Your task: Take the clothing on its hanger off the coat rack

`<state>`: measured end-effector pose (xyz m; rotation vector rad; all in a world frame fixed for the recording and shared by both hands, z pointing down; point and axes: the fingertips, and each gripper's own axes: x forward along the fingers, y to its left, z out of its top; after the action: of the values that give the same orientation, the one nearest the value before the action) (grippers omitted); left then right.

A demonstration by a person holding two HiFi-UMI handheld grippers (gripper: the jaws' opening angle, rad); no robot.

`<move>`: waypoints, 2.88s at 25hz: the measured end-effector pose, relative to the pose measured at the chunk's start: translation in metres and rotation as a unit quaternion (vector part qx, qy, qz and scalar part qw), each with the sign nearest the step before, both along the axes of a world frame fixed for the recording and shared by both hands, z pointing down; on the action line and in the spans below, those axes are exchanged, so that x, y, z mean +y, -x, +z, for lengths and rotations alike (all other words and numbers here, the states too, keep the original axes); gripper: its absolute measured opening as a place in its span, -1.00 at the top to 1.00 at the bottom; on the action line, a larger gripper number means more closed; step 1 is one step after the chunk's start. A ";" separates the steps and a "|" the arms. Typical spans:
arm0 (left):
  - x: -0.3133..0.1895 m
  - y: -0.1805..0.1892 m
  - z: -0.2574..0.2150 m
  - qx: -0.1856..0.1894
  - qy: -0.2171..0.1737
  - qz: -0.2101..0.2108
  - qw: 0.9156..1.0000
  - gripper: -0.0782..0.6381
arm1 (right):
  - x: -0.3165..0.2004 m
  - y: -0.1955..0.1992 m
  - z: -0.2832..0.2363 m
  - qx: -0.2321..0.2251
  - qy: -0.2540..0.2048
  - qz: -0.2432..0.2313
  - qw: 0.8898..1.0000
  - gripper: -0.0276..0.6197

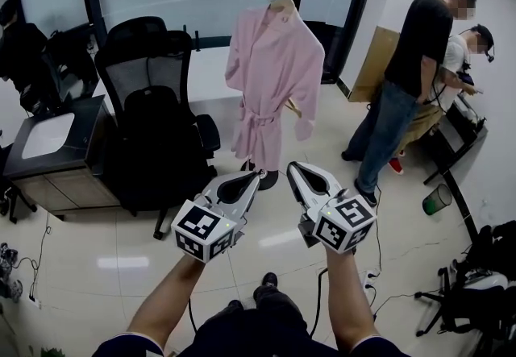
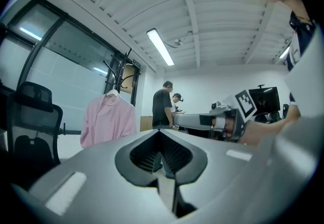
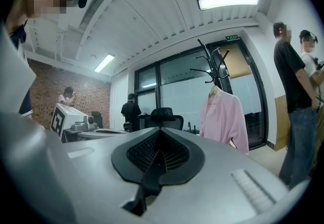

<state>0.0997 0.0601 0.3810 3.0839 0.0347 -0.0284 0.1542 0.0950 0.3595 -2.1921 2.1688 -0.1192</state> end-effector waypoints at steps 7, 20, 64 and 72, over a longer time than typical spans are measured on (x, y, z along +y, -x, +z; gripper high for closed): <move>-0.047 -0.060 -0.002 0.003 -0.001 -0.004 1.000 0.75 | -0.046 -0.059 -0.006 0.007 -0.010 -0.002 1.000 0.91; -0.125 -0.208 -0.035 0.015 -0.014 -0.041 0.999 0.75 | -0.124 -0.202 -0.036 0.058 -0.011 -0.045 0.997 0.91; -0.281 -0.317 -0.042 -0.037 -0.031 0.030 0.998 0.75 | -0.354 -0.448 -0.072 0.186 0.265 0.065 0.944 0.58; -0.289 -0.309 -0.029 -0.045 -0.021 0.026 0.998 0.75 | -0.354 -0.447 -0.070 0.151 0.261 0.088 0.949 0.85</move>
<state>0.4088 -0.2289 0.3523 3.1213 0.1140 0.1161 0.6013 -0.2587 0.2898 -2.8482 2.2775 -0.4197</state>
